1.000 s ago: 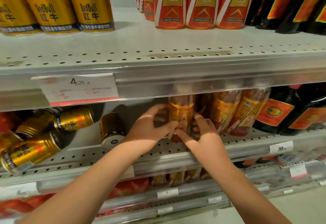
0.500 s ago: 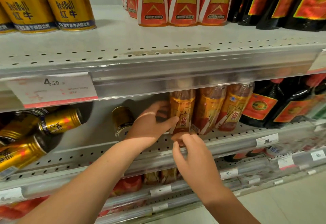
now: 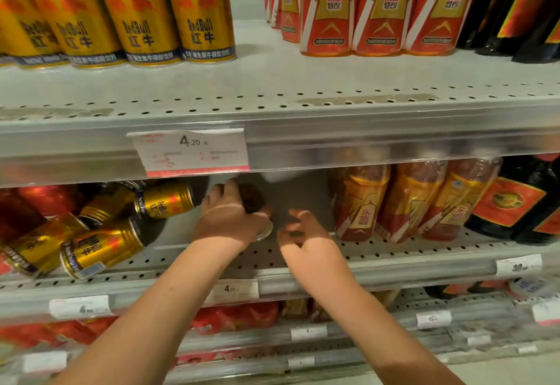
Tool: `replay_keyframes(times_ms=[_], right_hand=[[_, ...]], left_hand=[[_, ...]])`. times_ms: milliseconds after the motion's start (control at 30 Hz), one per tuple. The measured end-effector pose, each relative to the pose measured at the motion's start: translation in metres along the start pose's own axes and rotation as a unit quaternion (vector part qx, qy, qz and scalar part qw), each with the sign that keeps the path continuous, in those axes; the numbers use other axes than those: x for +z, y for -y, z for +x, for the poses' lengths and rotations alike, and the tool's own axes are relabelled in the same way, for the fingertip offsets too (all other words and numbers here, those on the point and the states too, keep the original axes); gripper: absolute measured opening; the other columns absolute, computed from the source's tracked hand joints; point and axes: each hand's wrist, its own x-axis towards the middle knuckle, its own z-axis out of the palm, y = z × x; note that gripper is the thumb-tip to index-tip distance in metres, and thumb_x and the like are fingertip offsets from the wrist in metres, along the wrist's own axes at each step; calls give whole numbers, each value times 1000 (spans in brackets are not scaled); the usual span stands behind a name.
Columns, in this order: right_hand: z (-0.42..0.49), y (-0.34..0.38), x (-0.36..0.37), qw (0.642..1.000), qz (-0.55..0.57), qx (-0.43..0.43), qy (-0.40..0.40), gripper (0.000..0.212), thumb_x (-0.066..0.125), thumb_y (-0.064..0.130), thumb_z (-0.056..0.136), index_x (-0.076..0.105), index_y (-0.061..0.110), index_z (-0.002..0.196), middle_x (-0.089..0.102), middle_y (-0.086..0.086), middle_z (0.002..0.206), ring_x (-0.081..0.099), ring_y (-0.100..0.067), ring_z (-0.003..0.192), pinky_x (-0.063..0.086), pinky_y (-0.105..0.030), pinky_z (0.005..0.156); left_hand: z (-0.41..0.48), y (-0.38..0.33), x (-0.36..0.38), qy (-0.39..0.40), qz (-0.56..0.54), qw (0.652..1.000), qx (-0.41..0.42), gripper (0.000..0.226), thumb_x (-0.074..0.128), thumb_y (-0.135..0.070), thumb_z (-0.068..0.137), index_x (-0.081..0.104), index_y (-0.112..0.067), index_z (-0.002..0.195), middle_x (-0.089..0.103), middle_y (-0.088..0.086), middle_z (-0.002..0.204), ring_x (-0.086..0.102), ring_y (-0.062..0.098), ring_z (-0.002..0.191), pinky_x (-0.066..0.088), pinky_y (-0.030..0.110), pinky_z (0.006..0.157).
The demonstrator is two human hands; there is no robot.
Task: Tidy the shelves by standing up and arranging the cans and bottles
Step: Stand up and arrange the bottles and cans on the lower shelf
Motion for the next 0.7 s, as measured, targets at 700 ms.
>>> replay_keyframes(times_ms=[700], right_hand=[[36, 45, 55, 992, 83, -81, 40, 57, 79, 36, 83, 49, 41, 132, 62, 24, 114, 60, 8, 100, 46, -9, 82]], left_hand=[[-22, 70, -18, 50, -269, 962, 28, 66, 77, -43, 82, 38, -53, 134, 66, -15, 124, 63, 11, 113, 52, 41, 102]])
